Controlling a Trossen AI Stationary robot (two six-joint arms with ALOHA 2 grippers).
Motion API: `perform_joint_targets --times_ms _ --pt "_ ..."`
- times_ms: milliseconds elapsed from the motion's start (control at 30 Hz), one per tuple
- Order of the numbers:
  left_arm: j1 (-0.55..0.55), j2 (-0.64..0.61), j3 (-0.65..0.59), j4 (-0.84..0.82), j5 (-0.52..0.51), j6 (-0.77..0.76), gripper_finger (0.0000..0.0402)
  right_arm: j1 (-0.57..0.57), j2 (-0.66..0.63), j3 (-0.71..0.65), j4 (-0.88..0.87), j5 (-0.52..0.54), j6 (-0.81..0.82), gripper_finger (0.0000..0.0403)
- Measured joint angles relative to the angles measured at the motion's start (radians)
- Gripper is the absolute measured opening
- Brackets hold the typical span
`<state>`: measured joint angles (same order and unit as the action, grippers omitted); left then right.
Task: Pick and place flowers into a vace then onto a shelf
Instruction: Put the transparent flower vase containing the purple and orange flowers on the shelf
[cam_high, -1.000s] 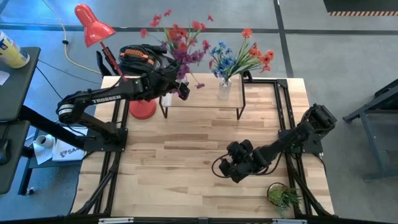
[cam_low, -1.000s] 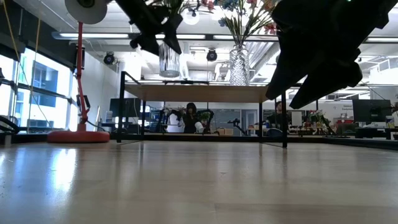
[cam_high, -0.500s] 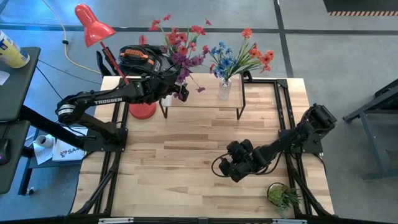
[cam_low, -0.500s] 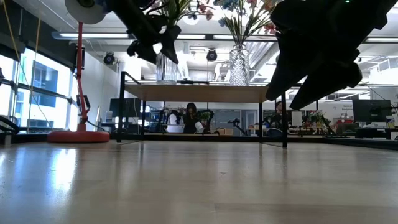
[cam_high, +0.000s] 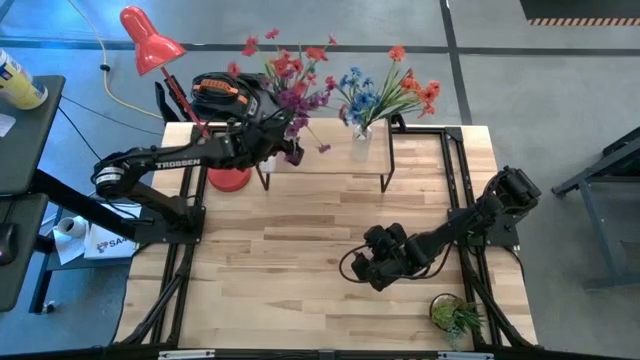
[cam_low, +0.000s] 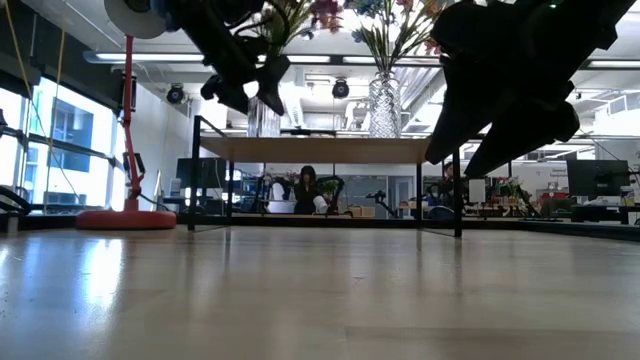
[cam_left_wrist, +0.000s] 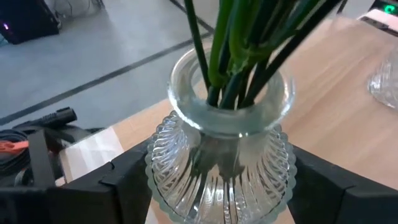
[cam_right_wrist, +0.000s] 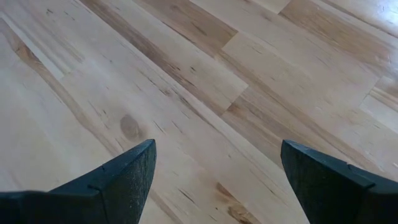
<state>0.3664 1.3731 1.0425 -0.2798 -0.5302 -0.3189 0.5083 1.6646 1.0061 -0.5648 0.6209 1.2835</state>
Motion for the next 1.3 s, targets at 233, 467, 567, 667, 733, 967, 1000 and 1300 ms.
perform_joint_targets --times_ms 233,467,567,667,733,967,1000,1300 --pt "-0.002 -0.014 -0.054 0.069 0.0 -0.019 0.0335 0.0 0.0 0.0 -0.002 -0.003 0.0 0.0334" --pt "-0.001 -0.023 -0.057 0.111 0.043 -0.007 0.0376 0.0 0.0 0.0 -0.014 -0.004 0.0 0.0334" --pt "-0.004 -0.023 -0.06 0.09 0.051 -0.006 0.0367 0.0 0.0 0.0 -0.021 -0.004 0.0 0.0334" --pt "-0.028 -0.027 -0.059 0.096 0.041 -0.003 0.0355 0.0 0.0 0.0 -0.025 -0.003 0.0 0.0334" --pt "-0.031 -0.032 -0.059 0.09 0.038 0.0 0.0349 0.0 0.0 0.0 -0.026 -0.003 0.0 0.0334" --pt "-0.047 -0.046 -0.059 0.03 -0.012 0.0 0.0353 0.0 0.0 0.0 -0.031 -0.003 0.0 0.0334" --pt "-0.047 -0.049 -0.059 0.022 -0.01 0.0 0.0356 0.0 0.0 0.0 -0.031 -0.003 0.0 0.0334" --pt "-0.047 -0.057 -0.058 -0.01 -0.007 -0.029 0.0395 0.0 0.0 0.0 -0.031 -0.003 0.0 0.0334"
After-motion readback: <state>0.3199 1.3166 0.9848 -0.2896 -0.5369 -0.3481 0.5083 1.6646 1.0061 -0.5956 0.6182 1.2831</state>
